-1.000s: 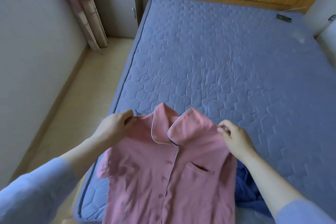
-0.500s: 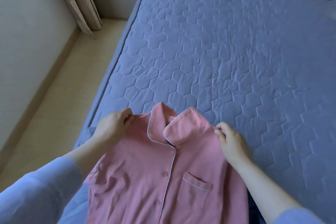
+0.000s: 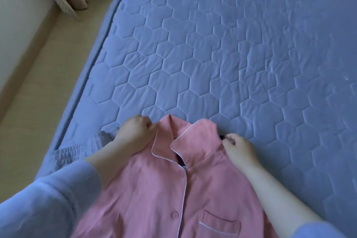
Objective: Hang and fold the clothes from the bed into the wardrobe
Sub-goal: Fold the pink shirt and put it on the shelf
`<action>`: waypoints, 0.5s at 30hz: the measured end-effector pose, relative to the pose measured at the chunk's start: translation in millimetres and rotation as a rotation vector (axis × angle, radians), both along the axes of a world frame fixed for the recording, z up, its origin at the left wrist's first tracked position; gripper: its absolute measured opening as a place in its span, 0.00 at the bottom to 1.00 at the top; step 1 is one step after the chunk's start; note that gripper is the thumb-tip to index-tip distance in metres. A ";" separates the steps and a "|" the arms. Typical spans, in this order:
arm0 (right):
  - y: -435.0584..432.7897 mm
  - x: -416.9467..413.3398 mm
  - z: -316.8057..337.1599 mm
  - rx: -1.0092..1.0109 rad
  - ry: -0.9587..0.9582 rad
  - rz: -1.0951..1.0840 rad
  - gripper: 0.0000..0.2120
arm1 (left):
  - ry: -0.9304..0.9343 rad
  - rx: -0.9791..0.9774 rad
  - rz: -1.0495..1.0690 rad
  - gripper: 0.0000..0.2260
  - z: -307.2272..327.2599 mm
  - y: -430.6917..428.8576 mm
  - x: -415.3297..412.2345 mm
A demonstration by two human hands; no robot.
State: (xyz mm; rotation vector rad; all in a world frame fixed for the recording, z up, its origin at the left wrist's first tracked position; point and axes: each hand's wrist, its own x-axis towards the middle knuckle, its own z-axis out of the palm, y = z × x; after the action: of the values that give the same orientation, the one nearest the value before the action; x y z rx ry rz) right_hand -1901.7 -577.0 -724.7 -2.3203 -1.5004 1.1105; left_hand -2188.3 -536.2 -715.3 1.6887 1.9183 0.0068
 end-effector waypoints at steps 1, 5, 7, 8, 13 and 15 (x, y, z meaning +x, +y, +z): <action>8.3 -3.3 1.0 0.013 0.003 -0.019 0.14 | -0.017 -0.030 0.018 0.19 -2.8 7.7 5.6; 44.4 -21.1 5.0 -0.101 -0.042 -0.028 0.30 | -0.086 -0.229 0.157 0.24 -15.6 36.2 27.1; 61.0 -28.4 3.3 -0.229 0.049 -0.133 0.36 | -0.175 -0.275 0.260 0.24 -21.7 44.7 31.8; 66.8 -30.4 0.4 -0.265 0.086 -0.169 0.37 | -0.247 -0.280 0.321 0.23 -23.6 47.8 32.2; 72.3 -30.5 -6.7 -0.150 0.391 -0.238 0.14 | -0.477 -0.229 0.432 0.05 -25.0 57.0 28.5; 69.9 -23.1 -6.6 0.030 0.514 -0.230 0.08 | -0.389 -0.018 0.392 0.07 -23.8 58.5 27.0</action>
State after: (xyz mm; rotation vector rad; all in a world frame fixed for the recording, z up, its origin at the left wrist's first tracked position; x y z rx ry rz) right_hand -1924.8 -507.1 -731.3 -1.9164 -1.0271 1.4553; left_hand -2161.3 -477.7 -739.1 1.1690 1.8997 0.4339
